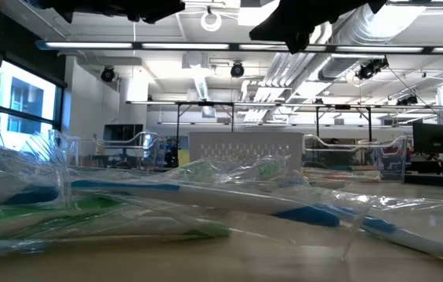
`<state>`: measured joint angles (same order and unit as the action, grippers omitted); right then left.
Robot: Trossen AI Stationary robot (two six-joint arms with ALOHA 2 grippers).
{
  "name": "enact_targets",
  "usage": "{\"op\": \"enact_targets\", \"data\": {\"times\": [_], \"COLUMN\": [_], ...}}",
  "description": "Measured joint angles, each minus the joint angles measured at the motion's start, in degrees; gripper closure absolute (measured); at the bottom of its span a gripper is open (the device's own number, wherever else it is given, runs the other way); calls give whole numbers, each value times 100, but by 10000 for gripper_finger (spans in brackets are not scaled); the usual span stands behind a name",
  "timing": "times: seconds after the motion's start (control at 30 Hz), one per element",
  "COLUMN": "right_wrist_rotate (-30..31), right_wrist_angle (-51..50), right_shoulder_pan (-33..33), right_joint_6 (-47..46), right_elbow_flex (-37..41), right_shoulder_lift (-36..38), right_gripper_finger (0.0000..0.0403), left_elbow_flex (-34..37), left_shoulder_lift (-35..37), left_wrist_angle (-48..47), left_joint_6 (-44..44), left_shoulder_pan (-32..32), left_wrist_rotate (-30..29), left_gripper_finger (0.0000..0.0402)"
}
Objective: Pick & Place Toothbrushes
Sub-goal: Put the orange toothbrush into the right transparent bin
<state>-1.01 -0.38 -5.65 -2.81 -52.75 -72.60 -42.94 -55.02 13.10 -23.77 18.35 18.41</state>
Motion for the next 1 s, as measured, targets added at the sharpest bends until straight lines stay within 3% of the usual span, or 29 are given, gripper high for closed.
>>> {"op": "enact_targets", "data": {"times": [0.23,0.37,0.6,0.7,0.87,1.0], "right_wrist_rotate": [579,1220,2240,2360,2507,2452], "right_wrist_angle": [-16,-20,-970,-911,-92,1251], "right_shoulder_pan": [293,581,1287,1568,1978,2259], "right_joint_6": [16,-122,-205,-236,-299,-220], "right_elbow_flex": [0,0,41,225,912,1714], "right_shoulder_lift": [27,193,612,903,1514,1929], "right_gripper_finger": [401,401,401,401,401,401], "left_elbow_flex": [0,0,0,0,0,1], "left_shoulder_lift": [0,2,12,108,172,197], "left_wrist_angle": [-199,-644,-1373,-1377,-1316,-1315], "left_joint_6": [-13,-15,-154,-348,-637,-645], "left_shoulder_pan": [-2,-211,-1363,-1828,-2444,-2798], "left_wrist_rotate": [-61,-275,-1795,-2135,-2701,-3060], "left_gripper_finger": [202,202,202,202,202,202]}}
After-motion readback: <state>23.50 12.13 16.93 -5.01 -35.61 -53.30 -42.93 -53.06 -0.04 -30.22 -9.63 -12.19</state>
